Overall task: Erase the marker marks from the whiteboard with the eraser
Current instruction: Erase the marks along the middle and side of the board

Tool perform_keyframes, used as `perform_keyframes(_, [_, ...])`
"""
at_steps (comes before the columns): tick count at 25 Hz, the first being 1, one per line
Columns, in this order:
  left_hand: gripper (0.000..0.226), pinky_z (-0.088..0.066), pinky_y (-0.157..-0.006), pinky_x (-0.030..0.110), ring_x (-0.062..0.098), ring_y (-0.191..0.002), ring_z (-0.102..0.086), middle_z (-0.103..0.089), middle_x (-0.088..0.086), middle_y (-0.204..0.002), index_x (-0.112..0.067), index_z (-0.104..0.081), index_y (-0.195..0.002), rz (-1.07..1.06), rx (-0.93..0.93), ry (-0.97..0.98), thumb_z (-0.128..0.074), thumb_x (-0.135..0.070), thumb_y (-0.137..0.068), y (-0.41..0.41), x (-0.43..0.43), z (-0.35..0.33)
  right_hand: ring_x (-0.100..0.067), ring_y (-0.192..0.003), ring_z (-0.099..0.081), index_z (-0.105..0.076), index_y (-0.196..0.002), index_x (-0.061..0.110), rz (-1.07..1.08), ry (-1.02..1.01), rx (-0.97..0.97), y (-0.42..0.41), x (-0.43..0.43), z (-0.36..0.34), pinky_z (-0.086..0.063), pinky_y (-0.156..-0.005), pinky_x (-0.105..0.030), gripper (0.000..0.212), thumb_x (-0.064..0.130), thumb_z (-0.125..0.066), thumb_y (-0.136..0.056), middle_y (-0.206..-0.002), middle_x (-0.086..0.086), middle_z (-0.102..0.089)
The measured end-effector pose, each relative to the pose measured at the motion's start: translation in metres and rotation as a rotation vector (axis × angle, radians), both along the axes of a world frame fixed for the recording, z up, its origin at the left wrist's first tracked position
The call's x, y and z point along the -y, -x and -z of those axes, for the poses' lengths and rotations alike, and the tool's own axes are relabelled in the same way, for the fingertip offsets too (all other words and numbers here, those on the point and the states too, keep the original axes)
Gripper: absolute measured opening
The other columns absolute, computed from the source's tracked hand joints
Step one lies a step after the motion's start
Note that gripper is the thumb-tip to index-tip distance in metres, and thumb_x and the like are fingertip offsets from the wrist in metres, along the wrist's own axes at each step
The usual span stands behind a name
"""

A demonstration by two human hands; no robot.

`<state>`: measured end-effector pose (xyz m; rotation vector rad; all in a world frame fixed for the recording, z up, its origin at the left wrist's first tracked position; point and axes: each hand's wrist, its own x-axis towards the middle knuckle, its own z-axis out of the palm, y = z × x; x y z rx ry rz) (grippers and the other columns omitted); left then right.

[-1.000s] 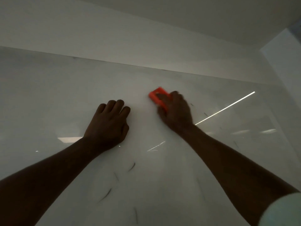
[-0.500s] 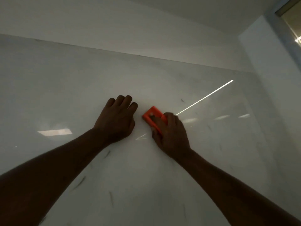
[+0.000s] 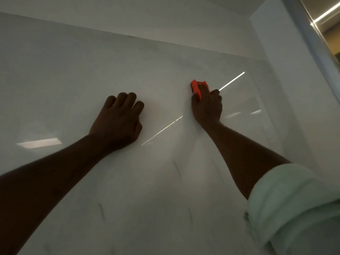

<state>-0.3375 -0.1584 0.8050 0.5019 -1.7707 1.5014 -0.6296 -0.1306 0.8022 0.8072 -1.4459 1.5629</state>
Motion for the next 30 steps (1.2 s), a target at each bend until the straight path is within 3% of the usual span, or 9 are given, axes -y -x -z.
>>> perform_keyframes(3, [0.042, -0.041, -0.089, 0.05, 0.041, -0.111, -0.05, -0.052, 0.024, -0.126, 0.0, -0.058, -0.117, -0.005, 0.001, 0.011, -0.042, -0.027, -0.089, 0.001, 0.0, 0.003, -0.041, -0.117, -0.049, -0.036, -0.153, 0.021, -0.044, 0.006, 0.176, -0.036, 0.001, 0.019, -0.043, -0.097, -0.043, 0.058, 0.038, -0.047, -0.098, -0.131, -0.022, -0.047])
perform_keyframes(8, [0.04, -0.039, -0.087, 0.051, 0.041, -0.109, -0.049, -0.052, 0.024, -0.124, 0.001, -0.057, -0.114, 0.018, -0.002, 0.016, -0.041, -0.026, -0.089, 0.001, 0.001, 0.004, -0.038, -0.098, -0.051, -0.044, -0.146, 0.021, -0.097, -0.069, -0.717, -0.118, 0.015, 0.2, -0.044, -0.08, -0.043, 0.052, 0.039, -0.046, -0.097, -0.122, -0.024, -0.05])
perform_keyframes(10, [0.04, -0.04, -0.087, 0.051, 0.041, -0.109, -0.049, -0.051, 0.024, -0.124, 0.001, -0.056, -0.114, 0.017, -0.006, 0.025, -0.04, -0.026, -0.09, 0.0, 0.003, 0.004, -0.041, -0.096, -0.056, -0.054, -0.141, 0.018, 0.01, -0.109, -0.85, -0.073, 0.009, 0.212, -0.048, -0.081, -0.042, 0.049, 0.037, -0.047, -0.097, -0.119, -0.028, -0.056])
perform_keyframes(16, [0.038, -0.04, -0.085, 0.051, 0.041, -0.108, -0.049, -0.051, 0.026, -0.123, 0.002, -0.056, -0.114, -0.006, 0.008, 0.034, -0.041, -0.023, -0.089, 0.003, 0.0, 0.005, -0.041, -0.105, -0.053, -0.04, -0.151, 0.017, 0.004, -0.03, 0.338, -0.003, 0.001, 0.145, -0.046, -0.086, -0.046, 0.058, 0.035, -0.051, -0.098, -0.118, -0.023, -0.05])
perform_keyframes(18, [0.038, -0.04, -0.085, 0.051, 0.042, -0.108, -0.05, -0.052, 0.027, -0.124, 0.004, -0.056, -0.113, -0.019, 0.007, 0.02, -0.042, -0.022, -0.088, 0.004, -0.004, 0.006, -0.04, -0.098, -0.053, -0.042, -0.149, 0.017, -0.034, 0.043, 0.059, -0.05, 0.012, 0.155, -0.046, -0.079, -0.043, 0.058, 0.034, -0.052, -0.095, -0.113, -0.022, -0.052])
perform_keyframes(21, [0.04, -0.044, -0.083, 0.051, 0.044, -0.106, -0.054, -0.055, 0.029, -0.123, 0.004, -0.061, -0.112, -0.006, 0.072, 0.021, -0.047, -0.019, -0.082, 0.013, -0.005, 0.021, -0.037, -0.093, -0.053, -0.046, -0.147, 0.022, -0.002, -0.099, -0.729, -0.054, 0.017, 0.16, -0.046, -0.076, -0.041, 0.053, 0.039, -0.048, -0.097, -0.116, -0.022, -0.055])
perform_keyframes(22, [0.04, -0.045, -0.082, 0.05, 0.043, -0.104, -0.055, -0.056, 0.028, -0.122, 0.003, -0.062, -0.112, -0.005, 0.113, 0.03, -0.048, -0.018, -0.081, 0.017, -0.003, 0.03, -0.038, -0.094, -0.055, -0.05, -0.145, 0.02, 0.016, -0.123, -0.793, -0.03, 0.01, 0.146, -0.048, -0.077, -0.041, 0.053, 0.039, -0.048, -0.097, -0.117, -0.025, -0.057])
perform_keyframes(27, [0.037, -0.045, -0.081, 0.05, 0.04, -0.102, -0.055, -0.056, 0.023, -0.12, 0.0, -0.062, -0.111, 0.017, 0.113, 0.047, -0.046, -0.019, -0.083, 0.022, 0.003, 0.04, -0.041, -0.107, -0.054, -0.04, -0.15, 0.019, 0.073, -0.062, 0.16, 0.059, -0.008, 0.086, -0.047, -0.089, -0.046, 0.055, 0.035, -0.049, -0.099, -0.122, -0.023, -0.052])
perform_keyframes(30, [0.037, -0.045, -0.08, 0.05, 0.041, -0.101, -0.054, -0.056, 0.024, -0.12, 0.0, -0.061, -0.111, 0.017, 0.113, 0.065, -0.046, -0.02, -0.084, 0.025, 0.003, 0.039, -0.041, -0.111, -0.054, -0.044, -0.143, 0.017, 0.003, -0.014, 0.312, 0.016, 0.001, 0.065, -0.048, -0.088, -0.045, 0.05, 0.034, -0.048, -0.096, -0.124, -0.021, -0.05])
